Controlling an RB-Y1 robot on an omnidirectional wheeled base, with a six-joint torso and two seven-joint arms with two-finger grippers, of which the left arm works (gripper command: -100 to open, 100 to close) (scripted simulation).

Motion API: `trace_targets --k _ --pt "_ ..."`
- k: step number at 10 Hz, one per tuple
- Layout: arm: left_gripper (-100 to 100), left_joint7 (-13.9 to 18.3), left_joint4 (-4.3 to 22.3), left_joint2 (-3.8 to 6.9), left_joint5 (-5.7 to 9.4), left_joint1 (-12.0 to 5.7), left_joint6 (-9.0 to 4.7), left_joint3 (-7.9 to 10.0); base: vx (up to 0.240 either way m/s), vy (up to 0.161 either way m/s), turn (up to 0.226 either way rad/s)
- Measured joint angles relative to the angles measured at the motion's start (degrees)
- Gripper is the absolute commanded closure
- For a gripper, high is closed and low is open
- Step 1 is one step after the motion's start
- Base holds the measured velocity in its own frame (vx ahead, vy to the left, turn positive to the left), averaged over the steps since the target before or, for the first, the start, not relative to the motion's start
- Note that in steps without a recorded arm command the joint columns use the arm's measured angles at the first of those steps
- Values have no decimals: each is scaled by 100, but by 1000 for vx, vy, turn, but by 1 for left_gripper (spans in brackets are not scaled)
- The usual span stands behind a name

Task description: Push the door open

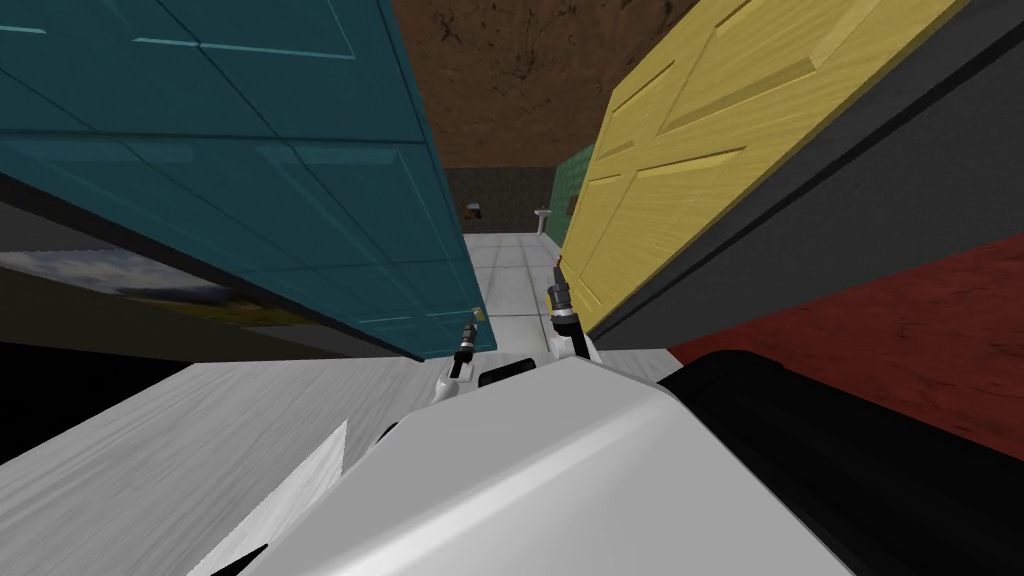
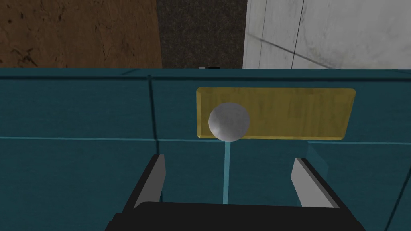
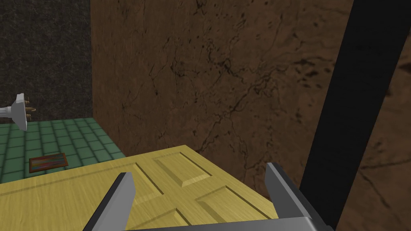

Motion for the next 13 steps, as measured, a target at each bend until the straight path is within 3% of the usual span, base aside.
trace_targets --k 4,5,10,13 --pt "-100 -36 54 -82 25 -8 -21 48 157 -34 -13" --pt "100 -39 60 -84 25 -7 -30 49 -15 2 -9" --pt "100 -40 59 -84 22 -7 -11 44 -11 3 -3" --pt "100 -66 154 -69 56 15 -28 98 132 -57 35"
